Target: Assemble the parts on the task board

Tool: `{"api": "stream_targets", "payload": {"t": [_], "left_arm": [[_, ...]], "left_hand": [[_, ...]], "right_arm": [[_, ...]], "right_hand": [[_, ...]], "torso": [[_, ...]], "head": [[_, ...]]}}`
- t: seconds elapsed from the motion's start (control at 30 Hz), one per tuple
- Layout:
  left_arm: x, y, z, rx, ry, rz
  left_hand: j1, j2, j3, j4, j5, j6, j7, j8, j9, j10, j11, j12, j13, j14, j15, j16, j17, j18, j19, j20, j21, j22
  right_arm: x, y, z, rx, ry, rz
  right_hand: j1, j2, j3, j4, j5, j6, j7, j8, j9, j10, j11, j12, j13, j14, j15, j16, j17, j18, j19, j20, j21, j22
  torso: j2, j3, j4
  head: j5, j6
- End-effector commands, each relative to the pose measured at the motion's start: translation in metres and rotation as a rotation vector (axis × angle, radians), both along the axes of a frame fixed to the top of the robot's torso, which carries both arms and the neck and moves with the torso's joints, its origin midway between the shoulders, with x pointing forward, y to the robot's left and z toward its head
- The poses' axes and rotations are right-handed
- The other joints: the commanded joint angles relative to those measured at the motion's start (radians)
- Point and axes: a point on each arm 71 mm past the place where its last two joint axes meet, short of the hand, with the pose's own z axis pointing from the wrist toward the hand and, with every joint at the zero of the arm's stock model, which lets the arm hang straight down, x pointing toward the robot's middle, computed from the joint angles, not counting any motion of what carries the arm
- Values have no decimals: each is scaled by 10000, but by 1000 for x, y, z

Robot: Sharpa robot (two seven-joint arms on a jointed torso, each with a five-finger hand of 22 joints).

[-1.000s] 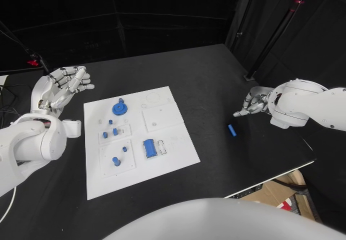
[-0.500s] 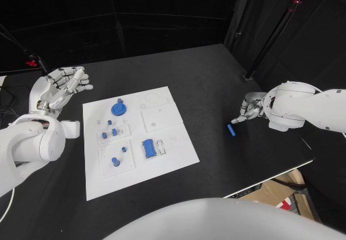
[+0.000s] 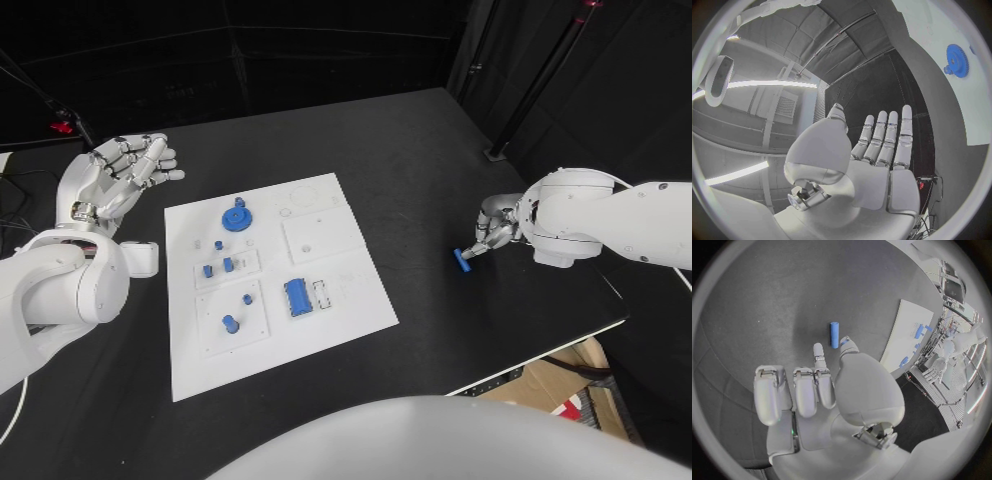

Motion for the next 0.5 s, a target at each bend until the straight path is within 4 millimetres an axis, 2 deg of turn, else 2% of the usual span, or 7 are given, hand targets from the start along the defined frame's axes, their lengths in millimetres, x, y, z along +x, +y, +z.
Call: {"api": "stream_targets", "payload": {"t": [0.03, 0.2, 0.33, 0.5], "left_arm": [[0, -1, 2, -77, -93, -80], [0, 0, 2, -78, -89, -80], [0, 0, 2, -74, -85, -69], [0, 0, 2, -72, -84, -65]], "left_hand": [[-13, 86, -78, -6, 63, -85, 1134, 52, -15, -60, -22, 34, -16, -75, -4, 16, -7, 32, 77, 21, 42, -9], [-13, 86, -78, -6, 63, -85, 1134, 52, -15, -60, -22, 34, -16, -75, -4, 16, -7, 32, 77, 21, 42, -9], [-13, 86, -78, -6, 63, -85, 1134, 52, -15, -60, -22, 34, -16, -75, -4, 16, -7, 32, 77, 21, 42, -9], [-13, 86, -78, -6, 63, -85, 1134, 52, -15, -60, -22, 34, -16, -75, -4, 16, -7, 32, 77, 21, 42, -9]], "right_arm": [[-1, 3, -2, -112, 321, 195], [0, 7, -5, -103, 418, 275], [0, 8, -7, -109, 476, 288], [1, 9, -8, -87, 493, 301]], "right_hand": [[151, 28, 50, -7, 69, 100, -55, -70, -33, 1041, -83, 25, 2620, 1038, -79, 25, 2634, -74, 1040, -84, 32, 2635], [287, 162, 76, -23, 80, 234, -88, -201, -111, 1041, -115, 25, 2620, 1038, -106, 25, 2634, -74, 1040, -113, 32, 2635], [309, 183, 75, -25, 82, 266, -93, -231, -127, 1041, -122, 25, 2620, 1038, -111, 25, 2634, -74, 1040, -118, 32, 2635], [316, 196, 69, -22, 84, 294, -93, -252, -139, 1041, -124, 25, 2620, 1038, -114, 25, 2634, -74, 1040, -122, 32, 2635]], "torso": [[4, -2, -13], [4, 6, -9], [4, 3, 7], [0, -5, -6]], "head": [[3, 0], [37, 0], [25, 0], [30, 0]]}}
